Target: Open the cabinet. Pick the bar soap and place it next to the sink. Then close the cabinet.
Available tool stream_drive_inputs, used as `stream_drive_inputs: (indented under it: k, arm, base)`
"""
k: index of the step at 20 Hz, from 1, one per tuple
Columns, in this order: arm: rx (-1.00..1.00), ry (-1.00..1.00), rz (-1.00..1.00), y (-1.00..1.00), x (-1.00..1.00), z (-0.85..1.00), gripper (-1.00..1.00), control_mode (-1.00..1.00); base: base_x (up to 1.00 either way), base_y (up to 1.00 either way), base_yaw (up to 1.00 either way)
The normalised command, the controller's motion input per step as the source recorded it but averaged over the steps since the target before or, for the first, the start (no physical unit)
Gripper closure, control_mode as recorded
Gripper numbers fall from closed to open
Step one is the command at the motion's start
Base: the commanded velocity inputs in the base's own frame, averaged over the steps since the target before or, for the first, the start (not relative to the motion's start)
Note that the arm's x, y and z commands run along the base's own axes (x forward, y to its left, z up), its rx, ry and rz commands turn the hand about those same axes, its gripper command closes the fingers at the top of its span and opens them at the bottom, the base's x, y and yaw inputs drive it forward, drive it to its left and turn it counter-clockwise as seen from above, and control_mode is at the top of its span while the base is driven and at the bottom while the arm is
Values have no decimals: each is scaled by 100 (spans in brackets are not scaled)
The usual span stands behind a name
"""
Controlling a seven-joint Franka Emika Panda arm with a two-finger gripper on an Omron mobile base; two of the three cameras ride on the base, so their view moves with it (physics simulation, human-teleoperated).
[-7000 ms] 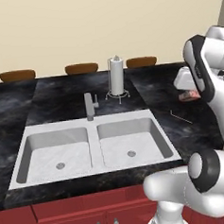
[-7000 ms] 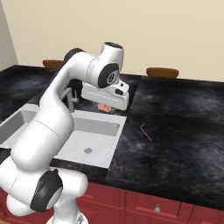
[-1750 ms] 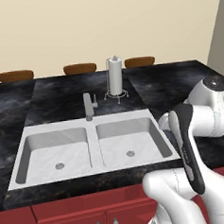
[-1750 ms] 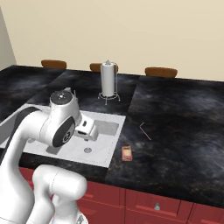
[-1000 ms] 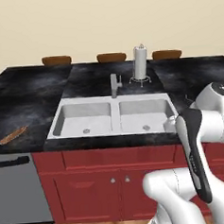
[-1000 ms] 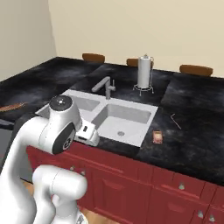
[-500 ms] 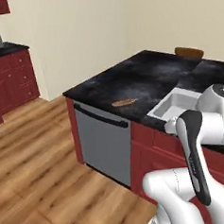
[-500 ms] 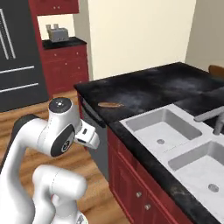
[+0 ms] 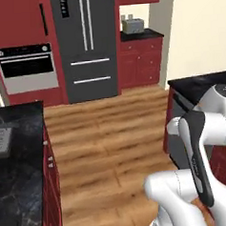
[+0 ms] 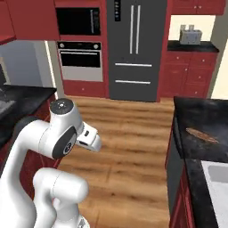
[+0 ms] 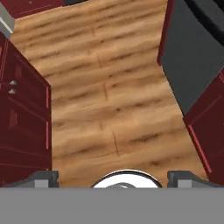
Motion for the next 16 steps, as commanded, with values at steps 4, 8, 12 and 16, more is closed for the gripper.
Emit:
stream_drive_inputs:
  k: [4,8,12,16]
  arm:
    - [0,0,0,0,0,0,-100,100]
    - [0,0,0,0,0,0,-100,100]
    - [0,0,0,0,0,0,-100,100]
    - [0,0,0,0,0,0,-100,100]
  base:
    - [33,3,100]
    - [79,0,96]
    - [100,-31,56]
    - [100,-45,15]
